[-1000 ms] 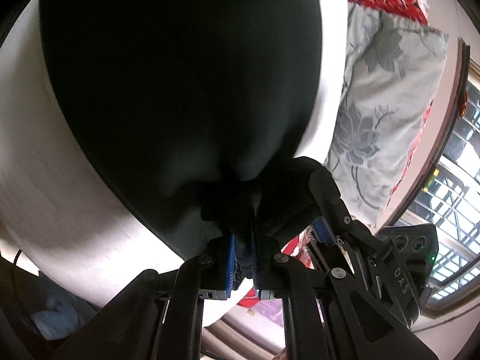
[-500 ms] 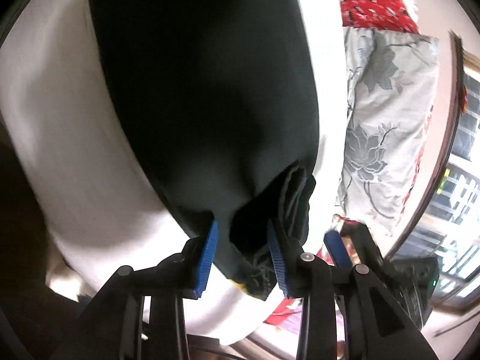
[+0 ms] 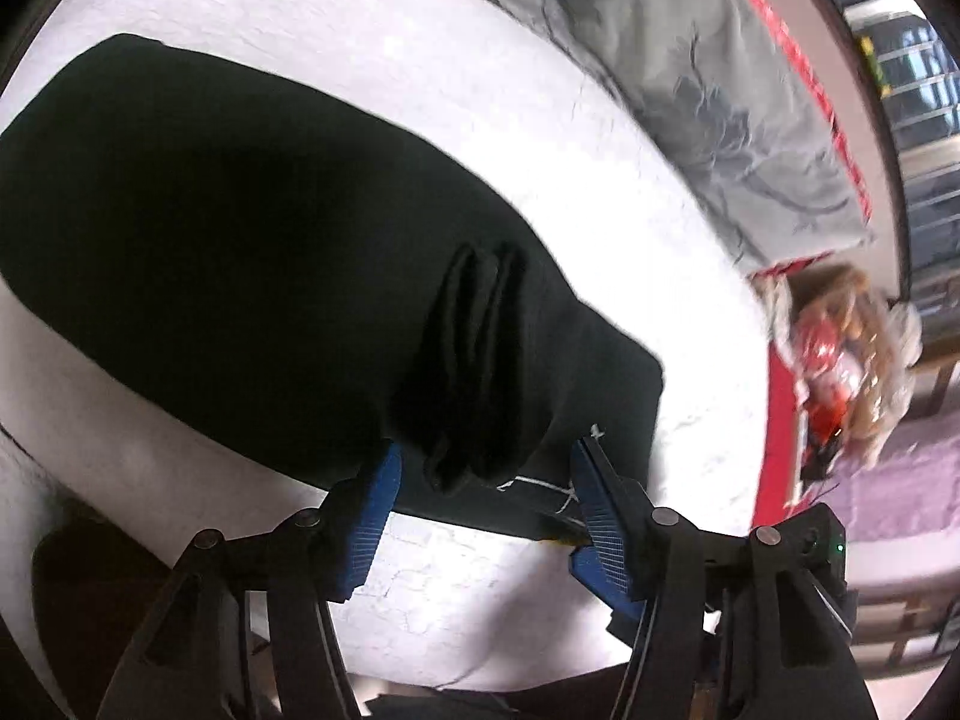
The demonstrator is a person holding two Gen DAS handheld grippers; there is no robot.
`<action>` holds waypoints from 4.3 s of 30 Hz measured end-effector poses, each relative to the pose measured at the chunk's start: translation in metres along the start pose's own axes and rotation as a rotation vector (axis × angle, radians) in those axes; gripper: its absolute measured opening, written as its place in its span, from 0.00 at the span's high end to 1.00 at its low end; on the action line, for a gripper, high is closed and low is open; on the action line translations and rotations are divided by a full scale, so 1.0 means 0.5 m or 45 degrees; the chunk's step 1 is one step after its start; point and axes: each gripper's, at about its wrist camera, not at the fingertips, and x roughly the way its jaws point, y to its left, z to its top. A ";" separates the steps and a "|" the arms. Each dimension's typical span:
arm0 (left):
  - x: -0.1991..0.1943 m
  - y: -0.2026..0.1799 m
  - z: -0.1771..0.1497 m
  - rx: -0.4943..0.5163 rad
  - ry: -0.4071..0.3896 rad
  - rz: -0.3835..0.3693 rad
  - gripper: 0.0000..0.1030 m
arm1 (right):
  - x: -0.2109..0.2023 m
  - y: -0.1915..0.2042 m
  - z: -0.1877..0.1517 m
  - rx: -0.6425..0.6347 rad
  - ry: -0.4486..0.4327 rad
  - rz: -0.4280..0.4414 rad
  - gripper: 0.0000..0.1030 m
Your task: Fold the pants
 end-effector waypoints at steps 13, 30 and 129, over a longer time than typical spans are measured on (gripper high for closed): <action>0.115 -0.116 0.053 0.271 0.115 0.232 0.83 | -0.022 -0.063 0.027 0.098 -0.224 0.015 0.92; 0.006 -0.073 0.169 0.231 0.059 0.048 0.44 | -0.110 0.031 0.071 -0.200 -0.307 -0.073 0.45; -0.074 0.246 0.501 0.449 0.206 0.359 0.28 | 0.621 0.445 -0.363 -1.311 -0.268 -1.077 0.06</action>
